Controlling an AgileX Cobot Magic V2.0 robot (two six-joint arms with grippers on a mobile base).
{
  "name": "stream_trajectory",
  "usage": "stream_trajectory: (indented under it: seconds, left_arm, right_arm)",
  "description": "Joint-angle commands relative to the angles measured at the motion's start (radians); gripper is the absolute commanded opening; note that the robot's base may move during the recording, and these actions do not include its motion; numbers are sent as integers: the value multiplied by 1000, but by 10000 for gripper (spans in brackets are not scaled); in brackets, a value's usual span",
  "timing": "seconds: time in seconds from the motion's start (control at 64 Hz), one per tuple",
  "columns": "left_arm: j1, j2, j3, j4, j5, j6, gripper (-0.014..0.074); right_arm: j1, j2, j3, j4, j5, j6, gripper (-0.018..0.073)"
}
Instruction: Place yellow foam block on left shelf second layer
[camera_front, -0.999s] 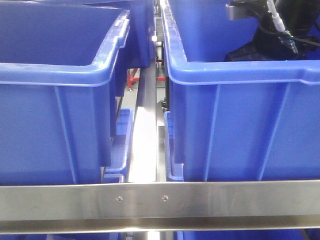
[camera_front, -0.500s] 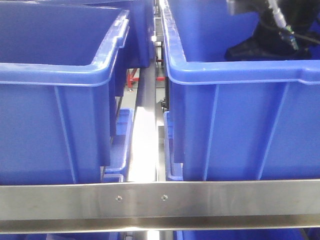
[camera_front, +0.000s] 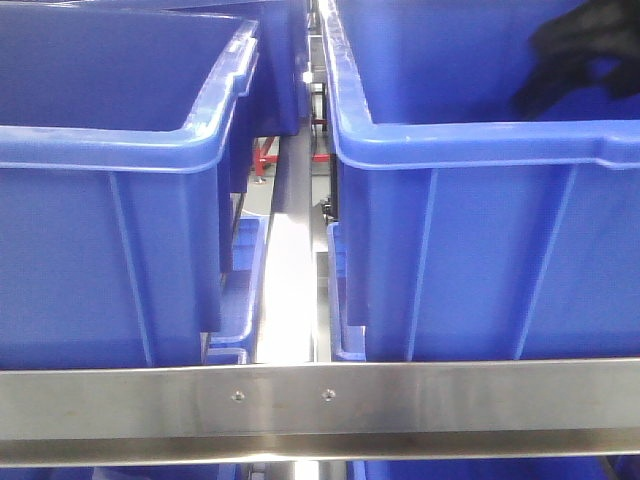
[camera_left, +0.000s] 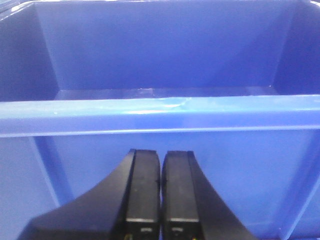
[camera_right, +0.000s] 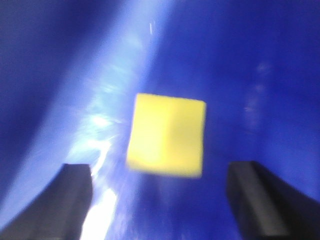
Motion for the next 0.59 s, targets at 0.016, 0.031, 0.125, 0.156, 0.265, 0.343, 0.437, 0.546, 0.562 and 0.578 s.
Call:
stream_trajectory:
  seconds: [0.016,0.031,0.125,0.156,0.265,0.343,0.437,0.546,0.562,0.578]
  left_arm:
    - [-3,-13,26,-3,-88,-4,136]
    - [-3,-13,26,-3,-88,-4,136]
    - [-3,-13,26,-3,-88,-4,136]
    - [-3,-13,26,-3,-88,-4,136]
    - [-3,-13,26,-3,-88,-4,136]
    - [-3,-13,26,-3,-88,-4,136]
    - [-3,-13,26,-3,-88,-4,136]
    - [-3,-13,26,-3,-88,-4,136]
    - [-3,-13,26,-3,-88,-4,136]
    - [-3,-13,26,-3,-88,-4,136]
  right_arm:
    - [-6,-156,56,-12,-106,0,386]
    - [-6,-183,71,-12,-107,0,351]
    - [-6,-286,125,-12,-108,0,214]
    - [-6,-321,141,-12,-109,0,173]
    - [-6,-459,201,-12,-112,0,50]
    - [-6,-559,235,-12,-112,0,57]
    - [-6,-687,294,-12,-112,0,57]
    - [-6,-816,356,-12,-110,-6,57]
    - [-6,-831,363,-12,-110,-6,57]
    - [-6,-853,373,-12,-110,-6,57]
